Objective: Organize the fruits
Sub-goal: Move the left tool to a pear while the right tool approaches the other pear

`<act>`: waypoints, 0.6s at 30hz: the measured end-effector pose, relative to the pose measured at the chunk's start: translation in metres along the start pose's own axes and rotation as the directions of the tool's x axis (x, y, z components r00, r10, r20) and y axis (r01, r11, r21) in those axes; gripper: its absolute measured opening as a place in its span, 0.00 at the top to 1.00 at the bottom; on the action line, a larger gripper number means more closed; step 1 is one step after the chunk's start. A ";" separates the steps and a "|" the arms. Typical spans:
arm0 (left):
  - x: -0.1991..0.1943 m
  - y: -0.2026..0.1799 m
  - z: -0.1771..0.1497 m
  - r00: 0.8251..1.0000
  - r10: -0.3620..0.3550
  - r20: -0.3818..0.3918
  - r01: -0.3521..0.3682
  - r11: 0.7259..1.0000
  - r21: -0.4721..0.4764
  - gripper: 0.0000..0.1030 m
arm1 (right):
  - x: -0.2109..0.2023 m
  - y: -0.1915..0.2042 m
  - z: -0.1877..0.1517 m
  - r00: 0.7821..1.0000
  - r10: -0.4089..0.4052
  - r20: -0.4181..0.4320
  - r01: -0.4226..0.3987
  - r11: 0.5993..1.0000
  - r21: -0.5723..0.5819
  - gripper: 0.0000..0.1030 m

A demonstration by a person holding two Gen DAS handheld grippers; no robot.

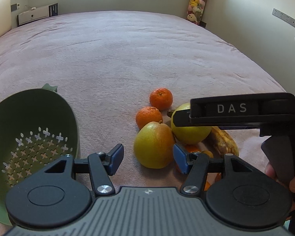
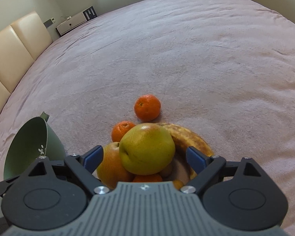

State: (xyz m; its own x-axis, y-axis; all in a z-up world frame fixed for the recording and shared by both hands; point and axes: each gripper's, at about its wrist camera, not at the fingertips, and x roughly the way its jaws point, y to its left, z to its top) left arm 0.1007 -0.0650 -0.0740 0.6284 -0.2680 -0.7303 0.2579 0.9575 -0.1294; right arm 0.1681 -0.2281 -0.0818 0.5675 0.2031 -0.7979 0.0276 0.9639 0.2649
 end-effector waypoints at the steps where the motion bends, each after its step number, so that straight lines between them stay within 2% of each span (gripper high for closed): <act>1: 0.002 -0.001 0.001 1.000 -0.002 -0.005 0.002 1.000 -0.003 0.34 | 0.002 0.000 0.001 1.000 0.002 -0.002 -0.002 1.000 0.003 0.14; 15: 0.031 0.005 0.013 0.997 -0.025 -0.072 0.017 0.995 -0.101 0.34 | 0.021 -0.007 0.006 0.998 0.044 -0.054 -0.041 0.997 0.061 0.21; 18: 0.037 0.005 0.011 0.995 -0.025 -0.095 0.015 0.994 -0.108 0.33 | 0.024 -0.009 0.006 0.997 0.047 -0.068 -0.042 0.996 0.073 0.26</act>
State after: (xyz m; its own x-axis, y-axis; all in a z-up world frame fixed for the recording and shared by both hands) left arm 0.1336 -0.0716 -0.0939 0.5493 -0.2809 -0.7870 0.1870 0.9592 -0.2118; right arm 0.1867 -0.2333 -0.1001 0.5109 0.2595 -0.8195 0.0635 0.9394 0.3370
